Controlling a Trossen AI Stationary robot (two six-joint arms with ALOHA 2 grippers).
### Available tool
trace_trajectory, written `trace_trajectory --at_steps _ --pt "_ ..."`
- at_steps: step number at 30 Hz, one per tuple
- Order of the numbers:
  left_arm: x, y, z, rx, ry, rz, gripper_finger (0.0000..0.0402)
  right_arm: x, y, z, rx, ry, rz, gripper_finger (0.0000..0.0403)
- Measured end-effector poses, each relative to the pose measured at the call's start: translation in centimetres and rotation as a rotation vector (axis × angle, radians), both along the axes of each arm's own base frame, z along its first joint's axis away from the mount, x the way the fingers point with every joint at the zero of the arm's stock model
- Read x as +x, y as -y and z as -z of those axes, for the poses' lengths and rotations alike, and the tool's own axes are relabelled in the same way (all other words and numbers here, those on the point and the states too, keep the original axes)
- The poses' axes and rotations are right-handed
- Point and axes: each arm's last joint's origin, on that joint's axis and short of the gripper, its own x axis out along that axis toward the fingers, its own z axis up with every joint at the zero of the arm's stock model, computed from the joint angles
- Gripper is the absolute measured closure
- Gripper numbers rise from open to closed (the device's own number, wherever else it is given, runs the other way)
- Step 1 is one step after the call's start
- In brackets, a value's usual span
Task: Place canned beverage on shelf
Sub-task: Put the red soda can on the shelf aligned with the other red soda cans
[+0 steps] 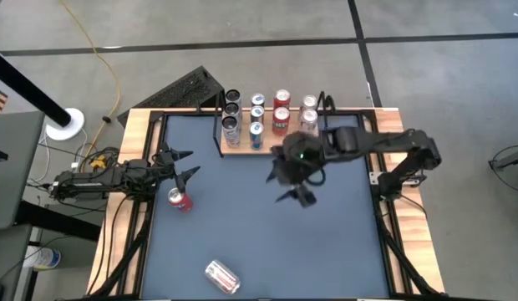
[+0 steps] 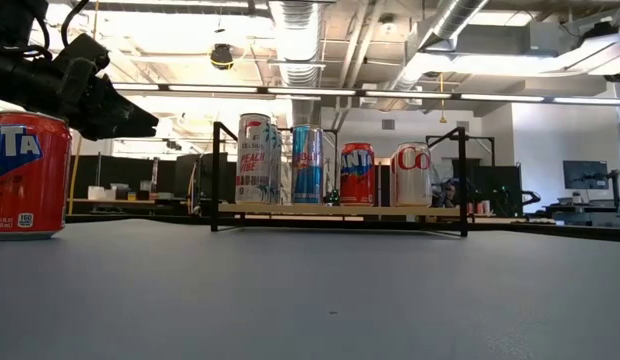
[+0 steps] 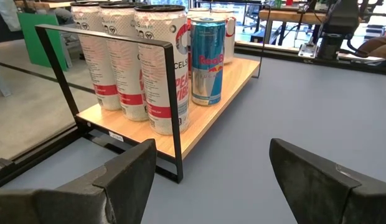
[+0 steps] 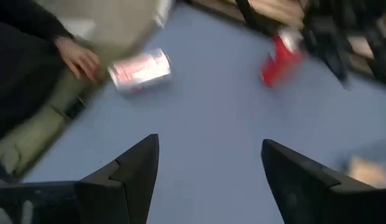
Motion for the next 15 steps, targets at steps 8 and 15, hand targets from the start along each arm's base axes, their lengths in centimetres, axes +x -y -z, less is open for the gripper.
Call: trace_trajectory --at_steps 8,15 --pt "0.0 0.0 0.0 0.0 0.0 0.0 0.0101 5.9 -1.9 4.1 0.025 0.07 -0.027 0.0127" --pt "0.0 0.0 0.0 0.0 0.0 0.0 0.0101 7.5 -4.1 9.2 0.047 -0.124 -0.172 0.0127"
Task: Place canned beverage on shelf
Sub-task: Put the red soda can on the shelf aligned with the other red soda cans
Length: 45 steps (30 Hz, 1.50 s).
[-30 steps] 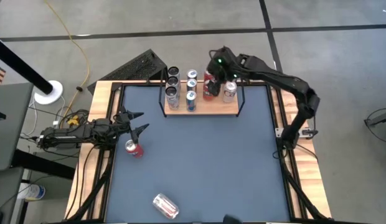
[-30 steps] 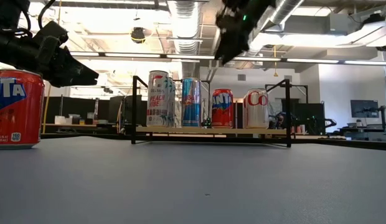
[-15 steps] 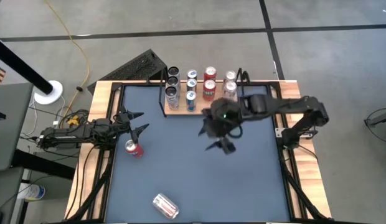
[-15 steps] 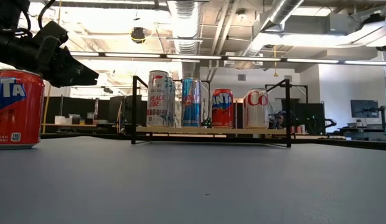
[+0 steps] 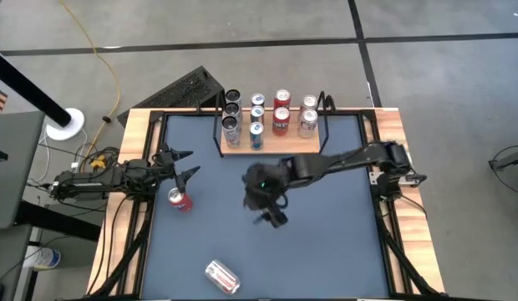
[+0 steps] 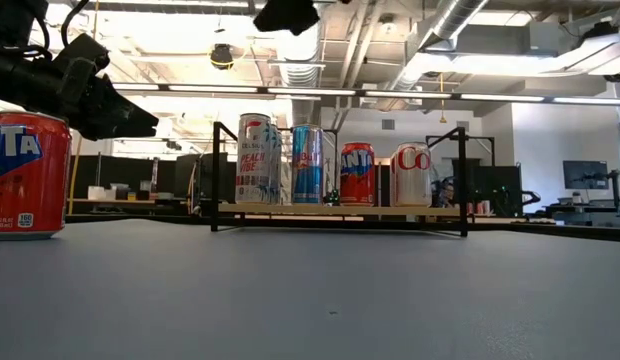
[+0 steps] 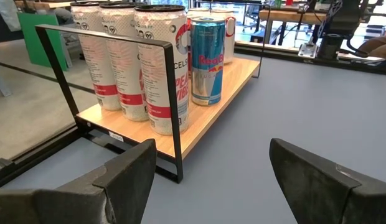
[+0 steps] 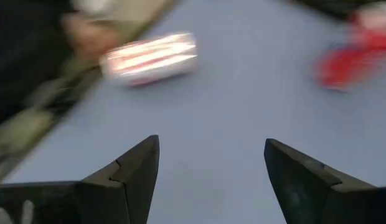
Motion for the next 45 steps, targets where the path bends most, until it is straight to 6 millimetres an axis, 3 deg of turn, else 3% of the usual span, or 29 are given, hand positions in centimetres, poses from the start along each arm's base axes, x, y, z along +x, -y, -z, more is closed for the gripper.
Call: trace_trajectory --at_steps 3,6,11,15,19,22,25,31,35,45 --pt "0.0 0.0 0.0 0.0 0.0 0.0 0.0101 -0.8 -2.2 2.0 0.05 -0.087 -0.151 0.0127" --pt "0.0 0.0 0.0 0.0 0.0 0.0 0.0101 -2.2 -3.8 4.2 0.003 -0.116 -0.193 0.0127" --pt "0.0 0.0 0.0 0.0 0.0 0.0 0.0101 -5.5 -4.9 8.5 -0.04 -0.012 -0.2 0.0127" --pt "0.0 0.0 0.0 0.0 0.0 0.0 0.0101 -7.4 -4.2 11.8 -0.033 0.308 -0.029 0.0127" --pt "0.0 0.0 0.0 0.0 0.001 0.0 0.0101 -7.5 -2.7 13.1 0.124 0.718 0.264 0.0127" --pt "0.0 0.0 0.0 0.0 0.0 0.0 0.0101 -6.1 -1.7 14.9 0.204 0.76 0.335 0.0127" --pt "0.0 0.0 0.0 0.0 0.001 0.0 0.0101 -3.5 -1.5 15.9 0.239 0.753 0.363 0.0127" --pt "0.0 0.0 0.0 0.0 0.0 0.0 0.0101 2.2 -2.3 17.9 0.223 0.804 0.482 0.0127" --pt "0.0 0.0 0.0 0.0 0.0 0.0 0.0101 5.7 -2.8 18.8 0.156 0.831 0.467 0.0127" --pt "0.0 0.0 0.0 0.0 0.0 0.0 0.0101 12.0 -0.9 16.3 0.145 0.725 0.579 0.0127"
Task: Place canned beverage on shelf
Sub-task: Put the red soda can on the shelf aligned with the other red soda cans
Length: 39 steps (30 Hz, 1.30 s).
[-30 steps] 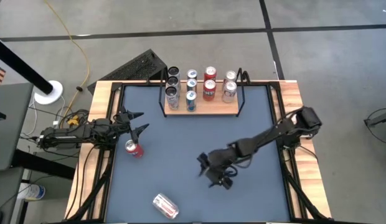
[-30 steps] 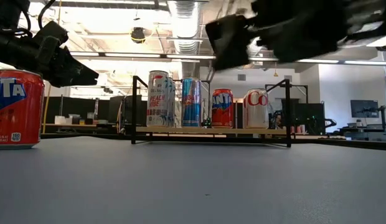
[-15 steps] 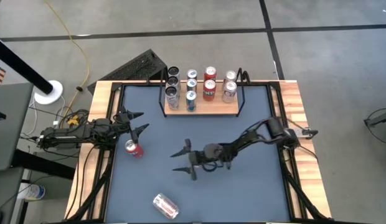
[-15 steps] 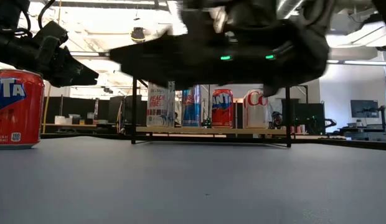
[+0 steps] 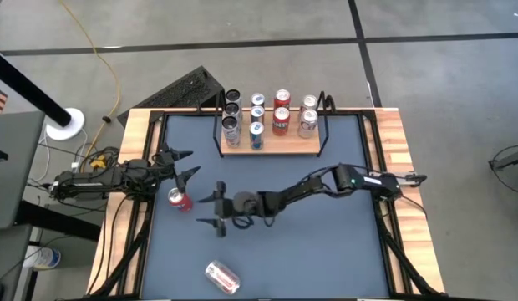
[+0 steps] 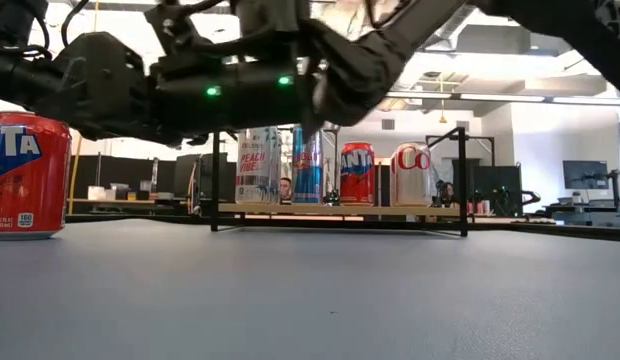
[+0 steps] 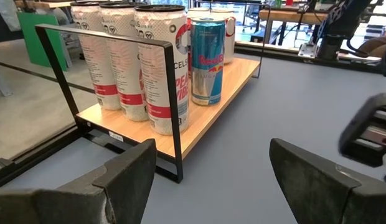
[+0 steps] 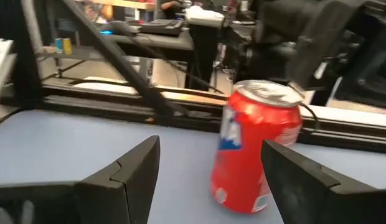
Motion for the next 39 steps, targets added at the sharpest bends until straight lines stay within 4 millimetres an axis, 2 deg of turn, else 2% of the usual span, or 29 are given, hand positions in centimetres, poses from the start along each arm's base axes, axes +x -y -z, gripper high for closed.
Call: trace_trajectory --at_steps 4,11,19,23,30,39 --pt "0.0 0.0 0.0 0.0 0.0 -0.001 0.0101 1.1 0.9 -0.6 0.027 0.02 0.047 0.0127" --pt "0.0 0.0 0.0 0.0 0.0 0.0 0.0101 1.4 2.8 -0.5 0.069 0.006 0.127 0.0127" --pt "0.0 0.0 0.0 0.0 0.0 0.0 0.0101 1.6 3.9 -0.6 0.105 -0.002 0.063 0.0125" --pt "0.0 0.0 0.0 0.0 0.0 0.0 0.0101 2.1 4.5 -1.1 0.105 -0.055 0.038 0.0099" --pt "0.0 0.0 0.0 0.0 0.0 0.0 0.0101 2.4 4.4 -1.9 0.104 -0.044 0.038 0.0012" --pt "0.0 0.0 0.0 0.0 0.0 -0.001 0.0101 2.6 4.2 -1.7 0.084 0.011 0.034 0.002"
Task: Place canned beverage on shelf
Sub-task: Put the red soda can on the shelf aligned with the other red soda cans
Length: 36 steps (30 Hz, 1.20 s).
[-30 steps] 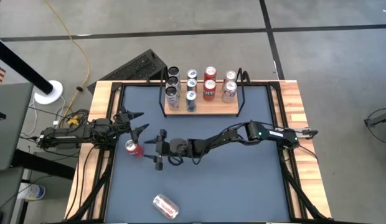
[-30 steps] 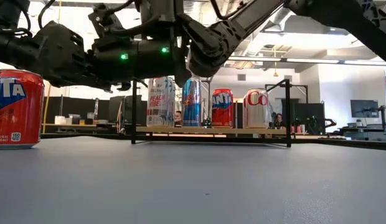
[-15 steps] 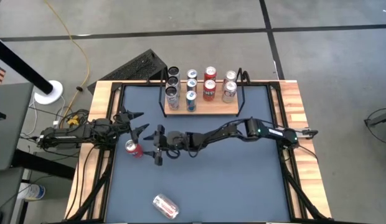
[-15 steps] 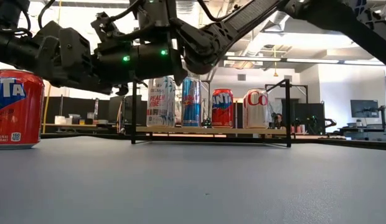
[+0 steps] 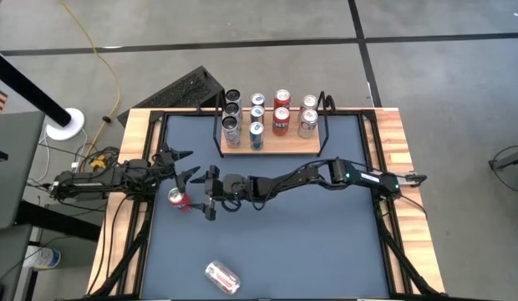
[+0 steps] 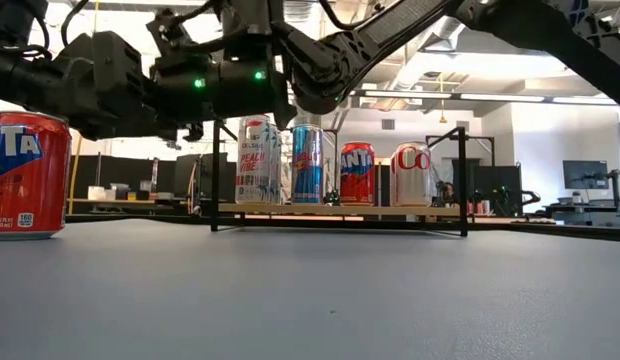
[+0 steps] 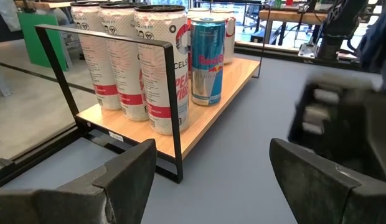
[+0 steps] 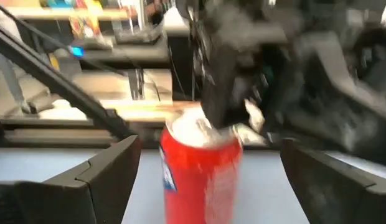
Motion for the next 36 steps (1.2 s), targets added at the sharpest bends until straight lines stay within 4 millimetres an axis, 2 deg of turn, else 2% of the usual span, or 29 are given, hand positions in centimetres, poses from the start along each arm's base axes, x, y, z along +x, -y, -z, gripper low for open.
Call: trace_trajectory --at_steps 5,7,19,29,32,36 --pt "0.0 0.0 0.0 0.0 0.001 0.0 0.0101 1.3 -0.2 2.9 -0.004 -0.014 -0.007 0.0016" --pt "0.0 0.0 0.0 0.0 0.002 0.0 0.0101 1.8 -0.2 3.4 -0.004 -0.034 -0.009 0.0016" --pt "0.0 0.0 0.0 0.0 0.004 -0.003 0.0101 5.0 -0.4 2.3 -0.024 -0.014 -0.013 0.0016" --pt "0.0 0.0 0.0 0.0 0.004 0.002 0.0101 5.1 0.7 2.8 0.013 0.021 0.018 0.0022" --pt "0.0 0.0 0.0 -0.001 0.004 0.003 0.0101 5.2 1.0 2.8 0.034 0.021 0.024 0.0039" --pt "0.0 0.0 0.0 0.0 0.004 0.003 0.0101 5.2 1.1 2.8 0.037 0.012 0.023 0.0085"
